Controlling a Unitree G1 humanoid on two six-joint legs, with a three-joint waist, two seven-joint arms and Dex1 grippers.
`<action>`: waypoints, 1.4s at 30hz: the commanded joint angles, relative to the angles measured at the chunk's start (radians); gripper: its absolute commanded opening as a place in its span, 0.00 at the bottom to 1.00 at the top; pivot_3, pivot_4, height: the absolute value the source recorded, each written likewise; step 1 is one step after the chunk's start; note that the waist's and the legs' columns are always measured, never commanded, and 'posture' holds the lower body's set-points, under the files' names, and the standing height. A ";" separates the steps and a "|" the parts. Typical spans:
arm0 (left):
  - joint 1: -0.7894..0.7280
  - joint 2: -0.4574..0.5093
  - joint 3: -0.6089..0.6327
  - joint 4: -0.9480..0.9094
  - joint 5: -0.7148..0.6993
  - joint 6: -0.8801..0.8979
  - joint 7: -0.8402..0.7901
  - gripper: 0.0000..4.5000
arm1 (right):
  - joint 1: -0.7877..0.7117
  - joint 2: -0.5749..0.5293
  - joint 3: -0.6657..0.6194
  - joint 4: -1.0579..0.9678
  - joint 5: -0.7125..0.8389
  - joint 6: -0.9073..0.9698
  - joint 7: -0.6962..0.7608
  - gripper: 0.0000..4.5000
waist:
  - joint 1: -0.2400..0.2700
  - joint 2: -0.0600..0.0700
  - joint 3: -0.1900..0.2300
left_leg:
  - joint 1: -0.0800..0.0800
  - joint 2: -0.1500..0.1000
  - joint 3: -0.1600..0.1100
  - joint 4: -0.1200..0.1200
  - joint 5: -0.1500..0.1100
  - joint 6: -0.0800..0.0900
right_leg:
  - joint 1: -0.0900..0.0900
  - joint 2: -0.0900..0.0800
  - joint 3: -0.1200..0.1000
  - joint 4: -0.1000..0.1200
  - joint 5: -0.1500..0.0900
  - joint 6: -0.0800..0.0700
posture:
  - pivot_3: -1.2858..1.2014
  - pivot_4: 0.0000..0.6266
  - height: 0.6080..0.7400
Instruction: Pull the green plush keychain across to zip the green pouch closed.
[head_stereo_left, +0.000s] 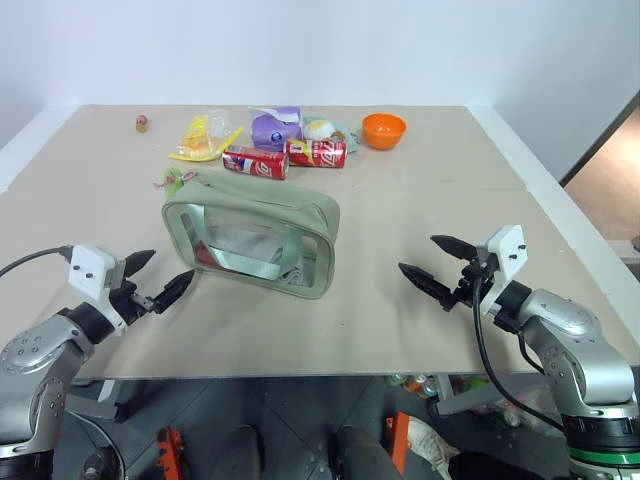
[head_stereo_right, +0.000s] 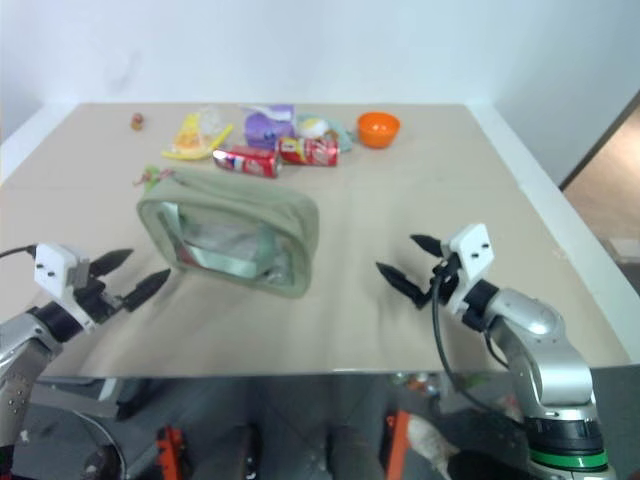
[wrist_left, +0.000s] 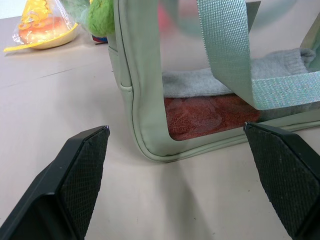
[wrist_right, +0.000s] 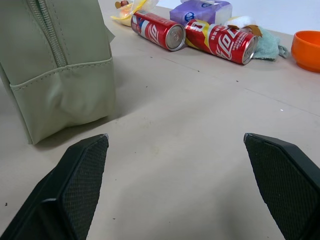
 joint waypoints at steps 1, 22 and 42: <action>0.003 0.006 0.026 -0.038 -0.038 0.005 -0.014 0.99 | -0.020 -0.009 -0.018 -0.001 0.002 -0.030 0.019 1.00 | 0.000 0.000 0.000 | 0.000 0.000 0.000 0.000 0.000 0.000 | 0.000 0.000 0.000 0.000 0.000 0.000 | 0.52 0.24 1.00; 0.049 0.173 -0.072 -0.266 -0.285 0.157 -0.332 0.99 | -0.199 -0.034 0.109 -0.289 0.198 0.180 0.066 1.00 | -0.006 0.001 0.001 | 0.000 0.004 0.002 0.000 0.000 0.000 | -0.002 0.004 0.001 0.000 -0.001 -0.005 | 0.52 0.24 1.00; -0.077 0.160 -0.174 -0.225 -0.257 0.161 -0.340 1.00 | -0.341 0.191 0.327 -0.163 0.073 0.218 -0.051 0.66 | -0.006 -0.002 -0.001 | -0.002 0.010 0.001 -0.001 0.000 0.000 | -0.005 0.011 0.001 0.000 0.002 -0.007 | 0.52 0.24 1.00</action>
